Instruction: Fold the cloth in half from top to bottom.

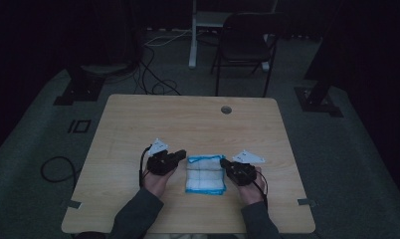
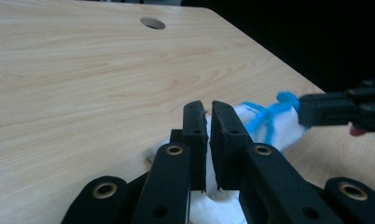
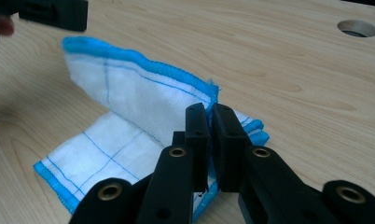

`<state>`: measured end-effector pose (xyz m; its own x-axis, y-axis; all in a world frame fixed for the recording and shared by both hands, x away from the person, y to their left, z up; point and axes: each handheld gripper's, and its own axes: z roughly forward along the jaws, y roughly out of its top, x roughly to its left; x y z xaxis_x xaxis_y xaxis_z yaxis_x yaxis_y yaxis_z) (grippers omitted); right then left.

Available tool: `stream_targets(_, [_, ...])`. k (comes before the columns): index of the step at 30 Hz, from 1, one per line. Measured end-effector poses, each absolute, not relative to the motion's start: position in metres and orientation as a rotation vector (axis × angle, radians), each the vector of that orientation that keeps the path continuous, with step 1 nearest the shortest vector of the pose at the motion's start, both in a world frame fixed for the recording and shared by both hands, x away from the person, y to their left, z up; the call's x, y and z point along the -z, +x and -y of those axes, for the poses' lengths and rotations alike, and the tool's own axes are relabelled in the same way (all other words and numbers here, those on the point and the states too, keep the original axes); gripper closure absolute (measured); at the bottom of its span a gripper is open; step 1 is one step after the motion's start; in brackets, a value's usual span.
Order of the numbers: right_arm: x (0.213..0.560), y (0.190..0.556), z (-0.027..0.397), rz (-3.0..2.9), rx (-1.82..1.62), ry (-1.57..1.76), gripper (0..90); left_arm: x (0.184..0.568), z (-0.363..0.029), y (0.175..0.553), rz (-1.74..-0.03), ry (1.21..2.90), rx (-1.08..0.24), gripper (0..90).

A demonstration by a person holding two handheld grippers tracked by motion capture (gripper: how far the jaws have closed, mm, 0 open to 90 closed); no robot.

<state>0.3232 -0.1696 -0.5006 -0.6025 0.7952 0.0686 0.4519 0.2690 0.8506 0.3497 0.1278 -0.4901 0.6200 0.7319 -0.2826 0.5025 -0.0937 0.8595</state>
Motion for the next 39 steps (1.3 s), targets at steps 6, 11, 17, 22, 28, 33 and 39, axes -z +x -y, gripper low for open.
stream_targets(6, [0.503, 0.321, 0.169, -2.177, -1.266, 1.138, 86.5, 0.492, -0.127, 0.356, -1.022, 1.765, -0.261, 84.5])
stream_targets(11, [0.505, 0.32, 0.169, -2.183, -1.265, 1.136, 86.5, 0.496, -0.122, 0.36, -1.021, 1.781, -0.25, 84.0])
stream_targets(17, [0.508, 0.317, 0.17, -2.187, -1.267, 1.141, 86.4, 0.507, -0.115, 0.363, -1.016, 1.82, -0.221, 83.7])
stream_targets(22, [0.509, 0.316, 0.172, -2.193, -1.268, 1.138, 86.3, 0.515, -0.112, 0.361, -1.021, 1.843, -0.193, 82.9])
stream_targets(28, [0.511, 0.314, 0.172, -2.194, -1.27, 1.142, 85.9, 0.522, -0.106, 0.354, -0.994, 1.878, -0.177, 82.3])
stream_targets(33, [0.512, 0.311, 0.173, -2.19, -1.278, 1.146, 85.4, 0.529, -0.104, 0.349, -0.985, 1.902, -0.158, 82.3])
stream_targets(39, [0.513, 0.309, 0.174, -2.194, -1.279, 1.15, 84.9, 0.535, -0.104, 0.343, -0.985, 1.914, -0.142, 82.3])
